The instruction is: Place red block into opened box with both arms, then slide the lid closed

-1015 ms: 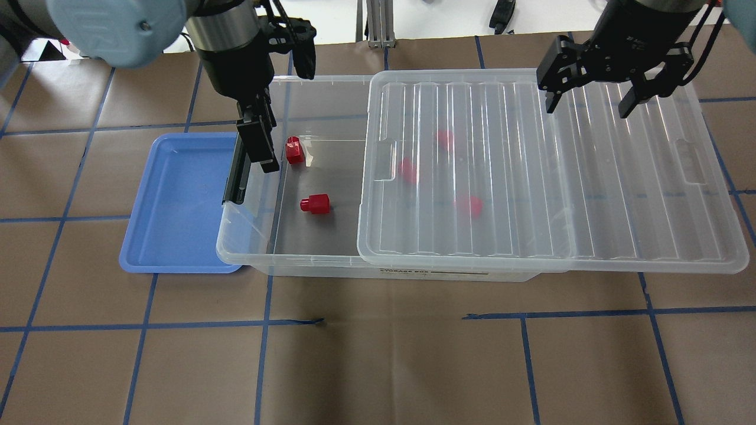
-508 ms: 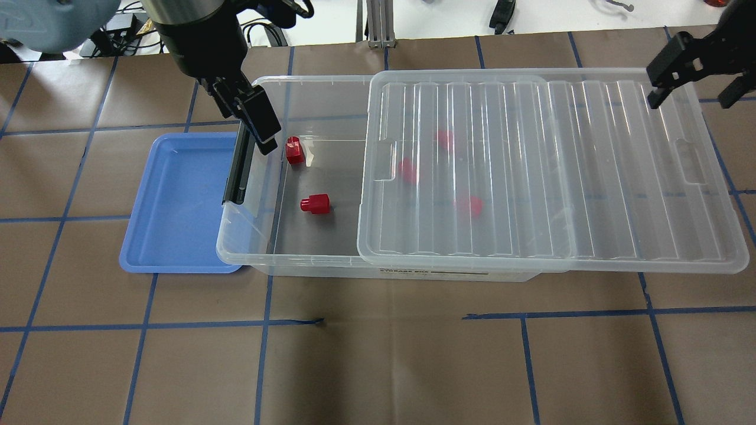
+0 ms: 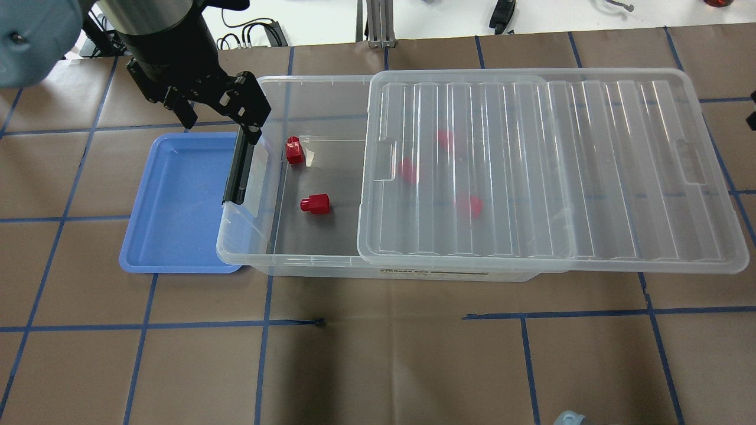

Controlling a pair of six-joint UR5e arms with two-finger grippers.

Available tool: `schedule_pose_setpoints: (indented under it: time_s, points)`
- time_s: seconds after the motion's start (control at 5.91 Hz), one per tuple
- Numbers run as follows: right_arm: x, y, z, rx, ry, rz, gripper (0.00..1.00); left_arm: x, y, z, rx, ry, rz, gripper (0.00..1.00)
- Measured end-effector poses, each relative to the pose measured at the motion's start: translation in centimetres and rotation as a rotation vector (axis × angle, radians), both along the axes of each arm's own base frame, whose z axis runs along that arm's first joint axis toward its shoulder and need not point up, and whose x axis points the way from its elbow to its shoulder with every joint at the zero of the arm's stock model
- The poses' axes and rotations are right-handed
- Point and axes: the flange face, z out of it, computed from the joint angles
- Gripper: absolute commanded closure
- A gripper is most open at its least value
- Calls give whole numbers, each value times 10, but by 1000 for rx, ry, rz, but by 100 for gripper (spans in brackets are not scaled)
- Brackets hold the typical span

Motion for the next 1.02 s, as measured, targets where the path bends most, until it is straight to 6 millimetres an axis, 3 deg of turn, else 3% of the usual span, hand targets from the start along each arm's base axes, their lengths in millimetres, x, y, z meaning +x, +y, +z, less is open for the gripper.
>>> schedule_pose_setpoints:
  time_s: [0.17, 0.34, 0.68, 1.02]
  points:
    - [-29, -2, -27, 17, 3, -12, 0, 4, 9, -2, -43, 2, 119, 2]
    - [-41, 0, -49, 26, 14, -19, 0, 6, 14, -3, -72, 7, 199, 2]
    - [-40, 6, -84, 14, 29, -33, 0, 6, 18, -6, -84, 12, 290, 2]
    - [-32, 12, -97, 15, 18, -69, 0, 7, 17, -5, -91, 15, 294, 2]
